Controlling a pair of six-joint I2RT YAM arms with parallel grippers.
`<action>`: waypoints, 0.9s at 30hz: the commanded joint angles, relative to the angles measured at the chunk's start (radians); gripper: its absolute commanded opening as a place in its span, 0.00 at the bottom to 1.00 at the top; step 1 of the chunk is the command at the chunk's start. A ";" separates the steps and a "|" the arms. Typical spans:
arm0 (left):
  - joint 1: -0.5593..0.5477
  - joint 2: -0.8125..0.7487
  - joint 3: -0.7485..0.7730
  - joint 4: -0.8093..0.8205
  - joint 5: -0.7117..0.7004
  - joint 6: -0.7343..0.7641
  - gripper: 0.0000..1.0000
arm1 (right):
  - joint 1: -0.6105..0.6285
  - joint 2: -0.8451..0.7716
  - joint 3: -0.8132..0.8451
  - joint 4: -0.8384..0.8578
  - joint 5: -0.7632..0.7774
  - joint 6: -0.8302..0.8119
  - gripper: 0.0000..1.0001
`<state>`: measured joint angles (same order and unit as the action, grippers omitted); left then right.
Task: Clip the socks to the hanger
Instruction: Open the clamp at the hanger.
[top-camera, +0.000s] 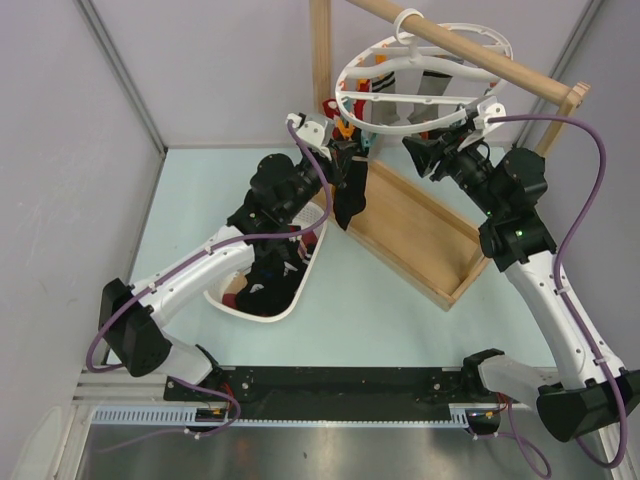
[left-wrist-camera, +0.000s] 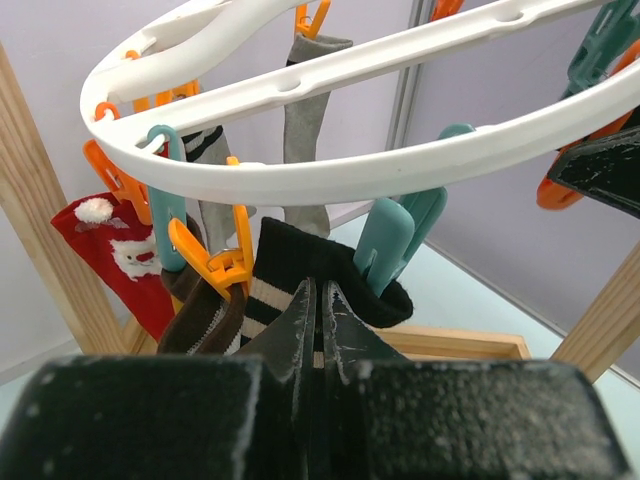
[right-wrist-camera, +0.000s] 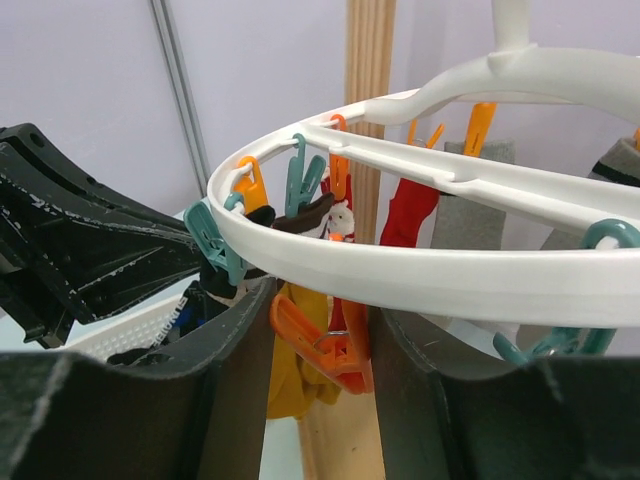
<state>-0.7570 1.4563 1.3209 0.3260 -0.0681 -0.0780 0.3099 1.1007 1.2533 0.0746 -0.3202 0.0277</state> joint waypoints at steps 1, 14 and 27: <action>0.008 -0.050 -0.003 0.008 0.002 0.024 0.07 | -0.003 -0.004 0.054 0.013 -0.010 0.011 0.41; 0.010 -0.161 -0.113 0.113 0.091 0.069 0.52 | 0.035 -0.002 0.054 0.014 0.033 0.170 0.18; -0.108 -0.151 -0.132 0.200 0.241 0.156 0.72 | 0.107 0.008 0.054 0.025 0.153 0.376 0.06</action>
<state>-0.8200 1.2667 1.1481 0.4911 0.1005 0.0051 0.4049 1.1103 1.2648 0.0719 -0.2089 0.3164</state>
